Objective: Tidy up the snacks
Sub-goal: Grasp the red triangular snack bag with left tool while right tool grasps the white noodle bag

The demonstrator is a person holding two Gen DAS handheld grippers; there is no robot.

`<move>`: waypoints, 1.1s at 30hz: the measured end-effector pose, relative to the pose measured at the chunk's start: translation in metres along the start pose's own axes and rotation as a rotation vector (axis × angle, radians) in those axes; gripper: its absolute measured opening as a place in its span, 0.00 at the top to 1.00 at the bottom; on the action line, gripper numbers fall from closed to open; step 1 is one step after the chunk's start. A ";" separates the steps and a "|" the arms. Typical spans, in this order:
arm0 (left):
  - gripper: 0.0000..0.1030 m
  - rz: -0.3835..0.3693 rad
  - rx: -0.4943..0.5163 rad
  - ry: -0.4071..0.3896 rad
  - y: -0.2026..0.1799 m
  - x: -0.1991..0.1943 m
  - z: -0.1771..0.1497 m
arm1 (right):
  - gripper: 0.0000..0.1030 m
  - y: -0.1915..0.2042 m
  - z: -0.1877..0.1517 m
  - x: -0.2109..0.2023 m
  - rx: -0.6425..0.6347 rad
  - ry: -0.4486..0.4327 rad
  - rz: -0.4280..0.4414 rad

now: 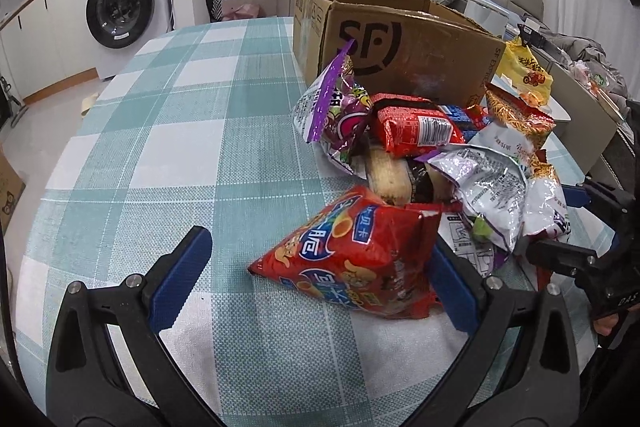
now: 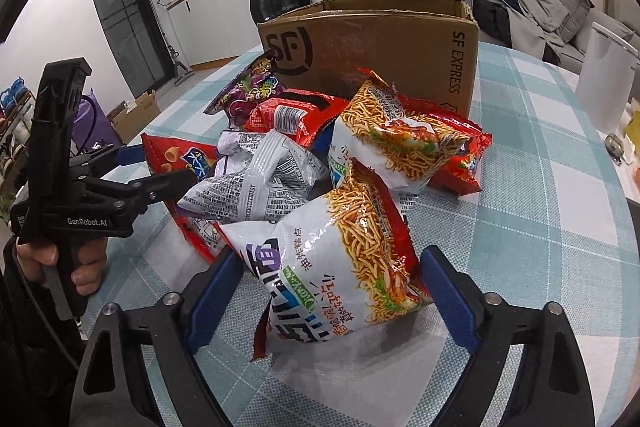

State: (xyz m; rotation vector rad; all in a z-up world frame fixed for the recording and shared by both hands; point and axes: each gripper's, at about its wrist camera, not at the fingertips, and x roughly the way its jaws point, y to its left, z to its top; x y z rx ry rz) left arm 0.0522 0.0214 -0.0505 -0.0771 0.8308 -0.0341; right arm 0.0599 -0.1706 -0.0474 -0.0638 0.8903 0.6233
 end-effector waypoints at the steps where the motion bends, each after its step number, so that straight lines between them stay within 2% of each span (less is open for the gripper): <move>1: 0.01 -0.007 -0.002 0.007 0.000 0.002 0.000 | 0.16 0.000 0.000 0.000 0.000 0.000 0.001; 3: 0.03 -0.008 -0.005 0.022 0.000 0.004 0.000 | 0.21 0.001 0.000 0.000 -0.004 -0.001 0.001; 6: 0.12 -0.040 -0.016 0.035 0.002 0.008 0.000 | 0.28 0.002 -0.002 -0.003 -0.002 -0.005 0.000; 7: 0.20 -0.054 -0.023 0.041 0.003 0.009 -0.001 | 0.30 0.002 -0.002 -0.004 0.003 -0.011 -0.002; 10: 0.23 -0.062 -0.028 0.041 0.005 0.011 -0.001 | 0.33 -0.001 -0.004 -0.006 0.026 -0.023 0.004; 14: 0.39 -0.087 0.000 0.015 0.002 0.006 0.000 | 0.33 -0.005 -0.006 -0.010 0.058 -0.033 0.002; 19: 0.50 -0.113 0.016 -0.004 -0.003 0.000 -0.001 | 0.34 -0.009 -0.010 -0.016 0.096 -0.054 0.001; 27: 0.57 -0.164 -0.008 -0.030 0.002 -0.013 -0.004 | 0.34 -0.014 -0.010 -0.028 0.147 -0.091 0.021; 29: 0.63 -0.173 -0.014 -0.040 0.005 -0.016 -0.002 | 0.34 -0.013 -0.009 -0.031 0.152 -0.104 0.024; 33: 0.66 -0.182 -0.025 -0.044 0.009 -0.022 0.002 | 0.34 -0.012 -0.005 -0.039 0.164 -0.115 0.031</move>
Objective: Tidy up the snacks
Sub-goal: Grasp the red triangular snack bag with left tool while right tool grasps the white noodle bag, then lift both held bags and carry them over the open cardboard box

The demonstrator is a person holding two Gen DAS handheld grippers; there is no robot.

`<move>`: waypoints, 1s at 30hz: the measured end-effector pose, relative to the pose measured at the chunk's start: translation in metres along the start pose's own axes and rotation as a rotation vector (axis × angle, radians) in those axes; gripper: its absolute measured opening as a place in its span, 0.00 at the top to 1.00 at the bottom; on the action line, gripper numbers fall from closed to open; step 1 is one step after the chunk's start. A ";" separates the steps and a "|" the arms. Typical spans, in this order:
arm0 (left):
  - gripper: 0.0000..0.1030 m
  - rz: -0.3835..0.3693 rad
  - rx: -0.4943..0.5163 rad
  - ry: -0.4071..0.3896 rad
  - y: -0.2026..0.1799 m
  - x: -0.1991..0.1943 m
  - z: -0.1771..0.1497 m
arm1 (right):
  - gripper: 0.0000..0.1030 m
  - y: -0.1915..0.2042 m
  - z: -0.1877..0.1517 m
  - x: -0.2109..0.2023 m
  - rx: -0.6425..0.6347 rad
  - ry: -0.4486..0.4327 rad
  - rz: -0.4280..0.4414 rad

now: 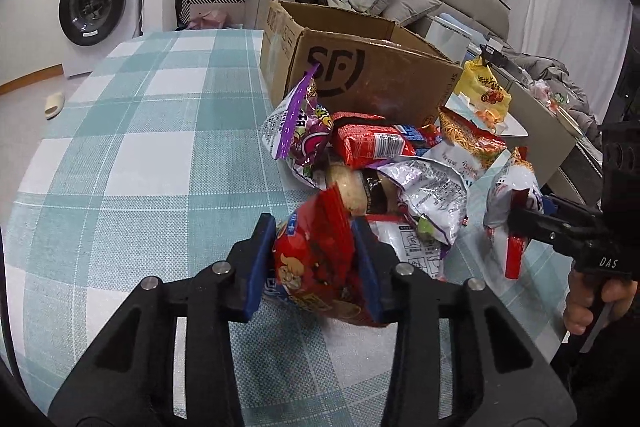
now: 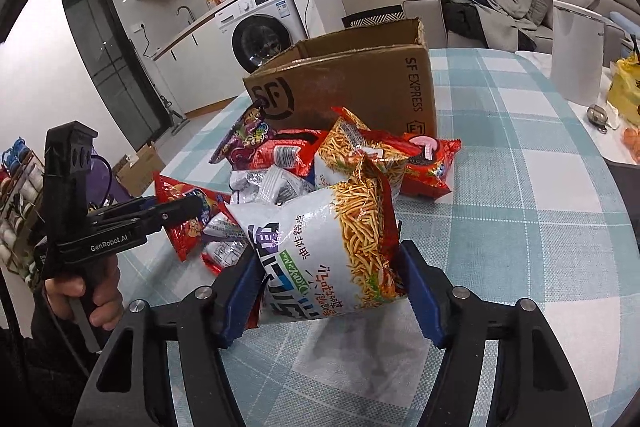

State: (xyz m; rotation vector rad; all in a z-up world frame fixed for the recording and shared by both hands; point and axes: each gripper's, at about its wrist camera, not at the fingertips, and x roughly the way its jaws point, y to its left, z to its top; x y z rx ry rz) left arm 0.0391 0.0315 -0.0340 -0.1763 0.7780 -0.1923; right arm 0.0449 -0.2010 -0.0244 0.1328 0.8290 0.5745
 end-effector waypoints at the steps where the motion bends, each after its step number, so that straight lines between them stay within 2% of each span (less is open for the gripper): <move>1: 0.66 -0.003 -0.007 0.004 0.001 0.000 0.001 | 0.34 0.000 0.002 -0.002 0.006 -0.003 0.004; 9: 0.70 -0.006 -0.028 0.010 0.006 -0.008 0.007 | 0.34 0.001 0.012 -0.009 0.025 -0.010 0.019; 13: 0.76 -0.007 -0.029 0.010 0.006 -0.011 0.010 | 0.34 0.002 0.016 -0.011 0.026 -0.014 0.026; 17: 0.76 0.005 -0.018 0.012 0.005 -0.011 0.010 | 0.34 0.003 0.021 -0.013 0.018 -0.017 0.032; 22: 0.75 0.015 -0.051 0.033 0.010 -0.009 0.003 | 0.34 0.002 0.022 -0.011 0.020 -0.007 0.040; 24: 0.69 0.019 -0.044 0.048 0.009 -0.009 -0.003 | 0.34 0.002 0.022 -0.011 0.017 -0.003 0.044; 26: 0.58 0.039 -0.028 0.070 0.007 -0.008 -0.009 | 0.34 0.003 0.021 -0.011 0.016 -0.002 0.046; 27: 0.55 0.052 -0.021 0.074 0.007 -0.008 -0.011 | 0.34 0.002 0.021 -0.011 0.018 -0.002 0.047; 29: 0.37 0.094 -0.010 0.092 0.007 -0.007 -0.016 | 0.34 0.001 0.021 -0.011 0.025 -0.001 0.050; 30: 0.32 0.109 -0.012 0.103 0.008 -0.005 -0.018 | 0.34 0.001 0.020 -0.011 0.026 -0.001 0.052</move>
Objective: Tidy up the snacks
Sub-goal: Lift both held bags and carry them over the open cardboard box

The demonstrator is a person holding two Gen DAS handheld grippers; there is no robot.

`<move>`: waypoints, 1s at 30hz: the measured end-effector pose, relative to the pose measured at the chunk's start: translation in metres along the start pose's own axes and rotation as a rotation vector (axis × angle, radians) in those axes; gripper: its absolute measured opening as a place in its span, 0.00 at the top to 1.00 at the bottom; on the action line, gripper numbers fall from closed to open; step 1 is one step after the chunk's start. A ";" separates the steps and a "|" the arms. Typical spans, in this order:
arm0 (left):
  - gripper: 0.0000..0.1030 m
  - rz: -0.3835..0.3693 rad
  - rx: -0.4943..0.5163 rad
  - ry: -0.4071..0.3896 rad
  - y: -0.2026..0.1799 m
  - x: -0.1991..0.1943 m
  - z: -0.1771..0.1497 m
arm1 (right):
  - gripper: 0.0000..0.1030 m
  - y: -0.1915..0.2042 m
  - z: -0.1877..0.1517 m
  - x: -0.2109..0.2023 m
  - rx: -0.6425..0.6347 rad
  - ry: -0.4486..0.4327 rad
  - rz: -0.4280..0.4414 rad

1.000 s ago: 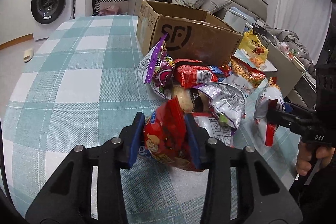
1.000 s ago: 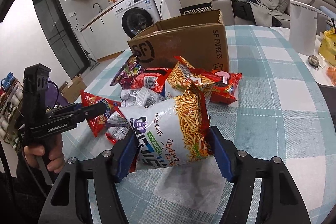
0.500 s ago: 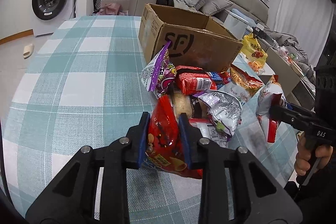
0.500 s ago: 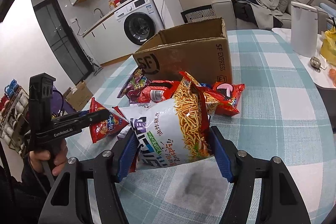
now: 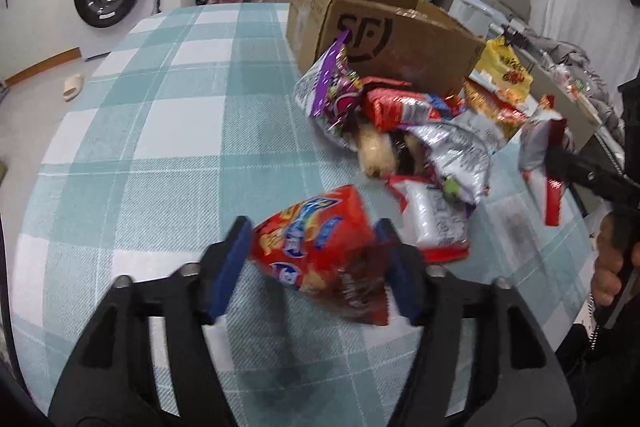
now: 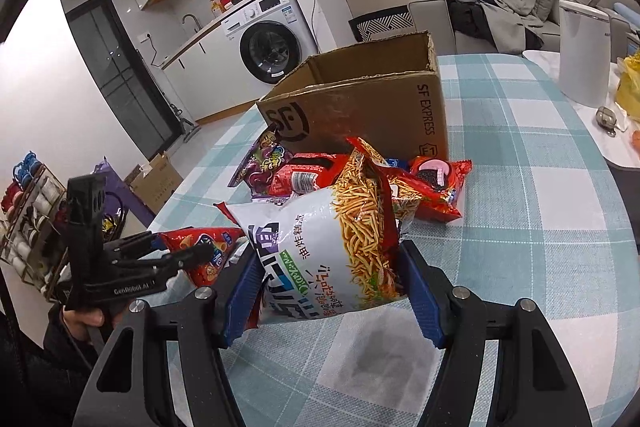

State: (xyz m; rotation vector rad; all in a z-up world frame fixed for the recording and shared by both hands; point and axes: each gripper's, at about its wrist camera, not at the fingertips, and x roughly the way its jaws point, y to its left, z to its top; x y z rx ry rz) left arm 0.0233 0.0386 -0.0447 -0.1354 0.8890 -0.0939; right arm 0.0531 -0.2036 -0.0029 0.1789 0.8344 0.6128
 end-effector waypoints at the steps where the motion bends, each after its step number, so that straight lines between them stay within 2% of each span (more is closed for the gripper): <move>1: 0.28 0.009 -0.002 0.011 0.001 0.002 -0.002 | 0.34 0.000 0.000 0.000 0.001 0.000 0.000; 4: 0.23 0.015 -0.018 0.059 0.005 0.011 -0.006 | 0.34 -0.001 0.000 0.001 0.003 0.003 0.001; 8: 0.26 0.031 0.002 0.074 0.002 0.019 -0.006 | 0.34 -0.001 0.001 0.002 0.010 0.004 0.001; 9: 0.29 0.035 0.009 0.070 0.001 0.020 -0.005 | 0.34 -0.002 0.001 0.003 0.012 0.005 -0.001; 10: 0.38 0.038 0.018 0.066 0.001 0.021 -0.005 | 0.34 -0.002 0.002 0.004 0.013 0.006 -0.001; 11: 0.54 0.024 0.024 0.063 0.000 0.021 -0.004 | 0.34 -0.002 0.003 0.004 0.013 0.007 -0.001; 12: 0.60 0.012 0.023 0.064 0.000 0.020 -0.002 | 0.34 -0.001 0.004 0.005 0.013 0.007 0.000; 13: 0.61 0.000 0.015 0.066 0.001 0.020 -0.001 | 0.34 -0.001 0.004 0.005 0.013 0.006 0.001; 15: 0.62 -0.025 -0.007 0.055 0.004 0.019 0.002 | 0.34 -0.001 0.007 0.006 0.013 0.005 0.008; 22: 0.63 -0.026 -0.024 -0.026 0.002 0.001 0.015 | 0.34 0.001 0.019 0.007 -0.003 -0.010 0.029; 30: 0.63 -0.030 -0.033 -0.114 -0.004 -0.023 0.048 | 0.33 0.001 0.038 0.004 -0.020 -0.042 0.041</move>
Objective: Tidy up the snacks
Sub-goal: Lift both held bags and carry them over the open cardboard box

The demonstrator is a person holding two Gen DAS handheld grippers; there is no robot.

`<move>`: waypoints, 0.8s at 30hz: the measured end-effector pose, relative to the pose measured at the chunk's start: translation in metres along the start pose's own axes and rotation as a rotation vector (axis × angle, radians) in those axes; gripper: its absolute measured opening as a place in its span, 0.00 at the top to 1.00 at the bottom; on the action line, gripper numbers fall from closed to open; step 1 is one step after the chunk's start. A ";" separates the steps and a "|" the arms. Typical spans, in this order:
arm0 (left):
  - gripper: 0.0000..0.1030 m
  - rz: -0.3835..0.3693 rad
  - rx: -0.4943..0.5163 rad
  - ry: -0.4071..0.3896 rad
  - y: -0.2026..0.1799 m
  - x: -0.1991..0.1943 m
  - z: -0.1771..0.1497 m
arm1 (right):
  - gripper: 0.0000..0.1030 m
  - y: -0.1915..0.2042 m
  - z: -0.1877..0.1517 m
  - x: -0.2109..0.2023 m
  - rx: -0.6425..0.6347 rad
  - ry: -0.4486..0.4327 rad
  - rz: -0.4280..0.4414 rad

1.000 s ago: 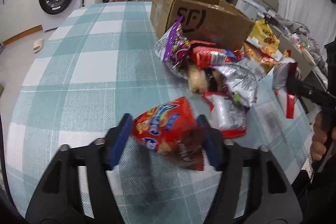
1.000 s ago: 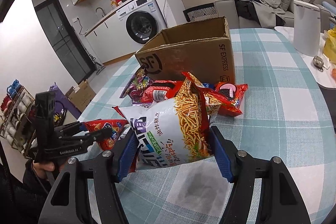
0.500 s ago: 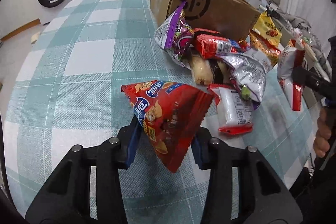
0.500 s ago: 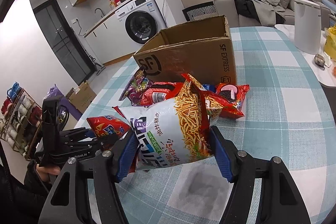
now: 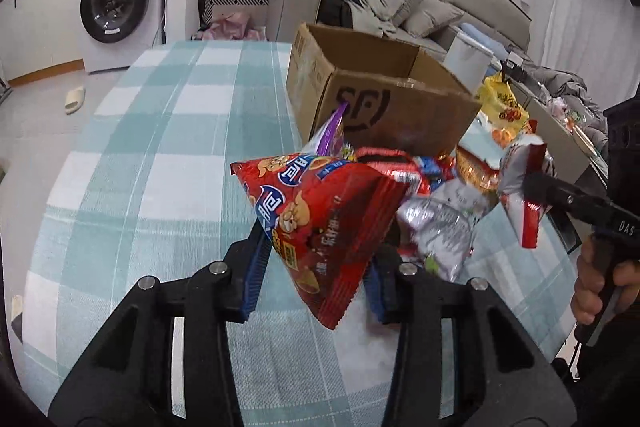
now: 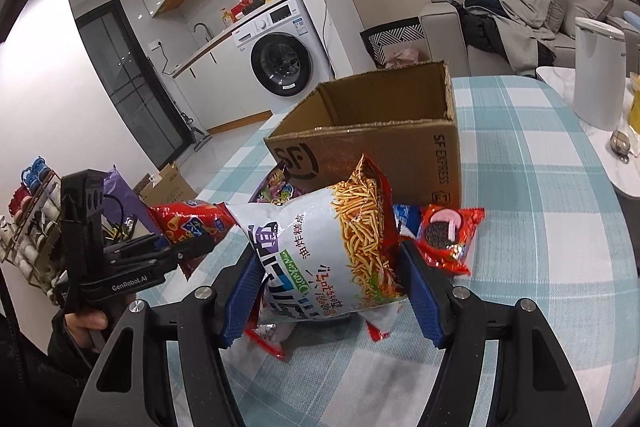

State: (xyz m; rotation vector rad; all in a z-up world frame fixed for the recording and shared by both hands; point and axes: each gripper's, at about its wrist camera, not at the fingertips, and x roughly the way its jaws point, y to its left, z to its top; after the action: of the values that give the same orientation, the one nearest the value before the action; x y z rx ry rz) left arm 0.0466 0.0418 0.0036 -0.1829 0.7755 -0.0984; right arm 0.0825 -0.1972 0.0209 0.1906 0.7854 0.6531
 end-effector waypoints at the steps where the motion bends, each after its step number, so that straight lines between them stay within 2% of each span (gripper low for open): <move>1: 0.63 -0.001 0.004 -0.008 -0.002 -0.001 0.004 | 0.33 -0.001 0.003 0.000 -0.001 -0.003 0.000; 24: 0.62 -0.067 0.071 -0.110 -0.047 0.004 0.082 | 0.33 0.004 0.059 0.000 -0.001 -0.100 -0.038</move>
State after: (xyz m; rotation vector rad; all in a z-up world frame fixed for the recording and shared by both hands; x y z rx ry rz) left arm 0.1063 0.0053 0.0679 -0.1453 0.6554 -0.1777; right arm 0.1229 -0.1897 0.0641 0.2052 0.6907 0.6031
